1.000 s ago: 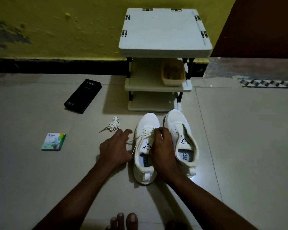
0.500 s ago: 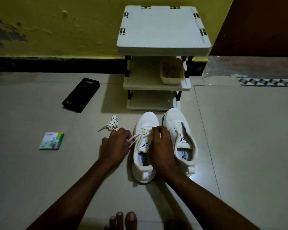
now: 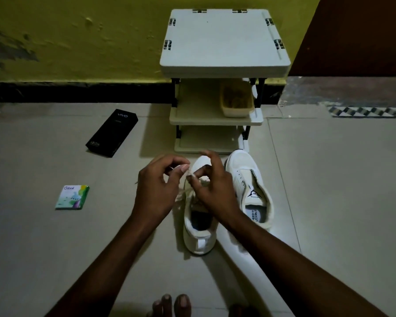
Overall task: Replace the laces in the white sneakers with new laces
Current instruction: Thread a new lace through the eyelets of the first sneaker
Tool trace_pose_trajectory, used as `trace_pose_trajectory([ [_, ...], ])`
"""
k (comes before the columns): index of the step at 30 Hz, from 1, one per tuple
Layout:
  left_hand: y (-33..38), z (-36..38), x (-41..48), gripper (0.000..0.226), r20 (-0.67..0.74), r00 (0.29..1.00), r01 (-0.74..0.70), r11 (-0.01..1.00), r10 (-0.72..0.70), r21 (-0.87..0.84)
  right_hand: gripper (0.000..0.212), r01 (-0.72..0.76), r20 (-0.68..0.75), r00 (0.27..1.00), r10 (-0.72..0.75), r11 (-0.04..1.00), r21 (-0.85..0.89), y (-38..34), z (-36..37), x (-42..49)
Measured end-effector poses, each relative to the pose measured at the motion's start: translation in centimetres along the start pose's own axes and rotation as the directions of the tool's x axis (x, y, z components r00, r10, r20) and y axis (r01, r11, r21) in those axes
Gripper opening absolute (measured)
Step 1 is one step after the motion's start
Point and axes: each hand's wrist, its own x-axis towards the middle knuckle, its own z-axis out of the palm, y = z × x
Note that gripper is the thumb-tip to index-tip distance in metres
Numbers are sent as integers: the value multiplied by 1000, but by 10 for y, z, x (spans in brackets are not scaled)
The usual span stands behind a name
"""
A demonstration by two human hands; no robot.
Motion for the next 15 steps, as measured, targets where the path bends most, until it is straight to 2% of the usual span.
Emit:
trace_pose_trajectory([
  [3,-20,-6,1,15,-31,999,36,997,-34,72,19,-29,-99,994,36,997,68,0,-7,16],
  [5,-41,-11,0,16,-15,995,97,989,-96,110,7,-67,-116,990,82,990,127,3,-13,23],
  [8,-71,-18,-9,13,0,973,231,965,-233,123,9,-96,-144,984,109,991,98,8,-20,29],
  [11,-94,-20,-19,13,33,941,328,932,-337,157,13,-185,-156,968,198,978,92,12,-24,34],
  [15,-106,-23,-25,14,32,910,393,884,-413,254,16,-329,-110,916,385,881,339,15,-25,39],
])
